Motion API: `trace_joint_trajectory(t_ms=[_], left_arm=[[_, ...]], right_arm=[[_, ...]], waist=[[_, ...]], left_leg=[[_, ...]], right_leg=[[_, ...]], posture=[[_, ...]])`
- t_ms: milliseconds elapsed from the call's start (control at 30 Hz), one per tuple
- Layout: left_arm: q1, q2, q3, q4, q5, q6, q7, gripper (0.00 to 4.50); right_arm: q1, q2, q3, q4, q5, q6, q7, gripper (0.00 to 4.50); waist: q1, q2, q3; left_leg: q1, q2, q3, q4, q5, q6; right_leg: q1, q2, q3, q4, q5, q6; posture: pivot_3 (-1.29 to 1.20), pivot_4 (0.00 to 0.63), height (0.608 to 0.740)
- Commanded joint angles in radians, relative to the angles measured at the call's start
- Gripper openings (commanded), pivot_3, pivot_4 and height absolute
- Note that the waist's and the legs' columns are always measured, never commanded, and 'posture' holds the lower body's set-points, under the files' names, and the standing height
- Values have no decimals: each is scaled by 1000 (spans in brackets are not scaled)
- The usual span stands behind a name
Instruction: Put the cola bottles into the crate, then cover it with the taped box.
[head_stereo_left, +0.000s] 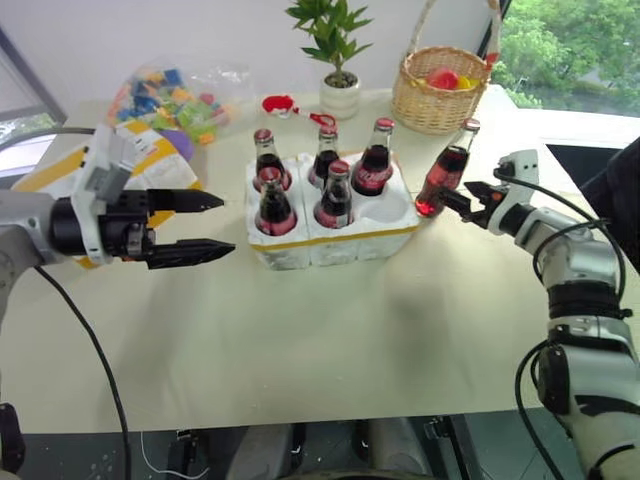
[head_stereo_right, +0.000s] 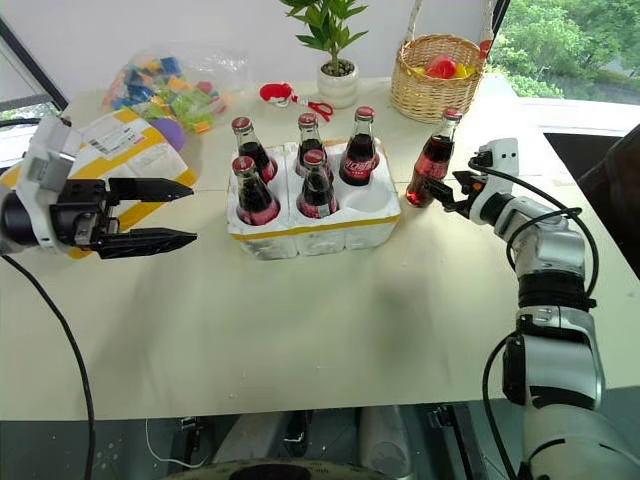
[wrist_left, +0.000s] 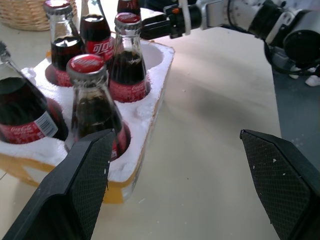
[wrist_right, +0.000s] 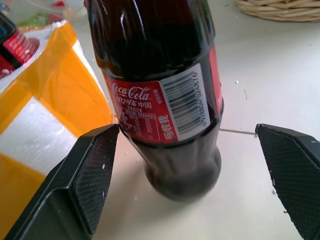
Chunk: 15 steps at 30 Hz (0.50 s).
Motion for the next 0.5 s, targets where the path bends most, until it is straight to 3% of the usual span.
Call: trace_joint_trajectory(t_ms=[33,500], left_arm=[[-2,7,25,-20,-16,-8,8,4191],[-19,1,10,-8,-12,-22,12,4191]], right_arm=[[-53,11,-15,41,-10,-54,13,4500],[-121,64,-27,109,-16,-112,26,4500]], waist=[[2,0,0],[-2,0,0]], left_leg=[[0,0,0,0,0,0],[0,0,0,-7,2,-3]], right_leg=[[0,0,0,0,0,0],[-3,0,0,0,0,0]], posture=[[0,150,732],[0,150,732]])
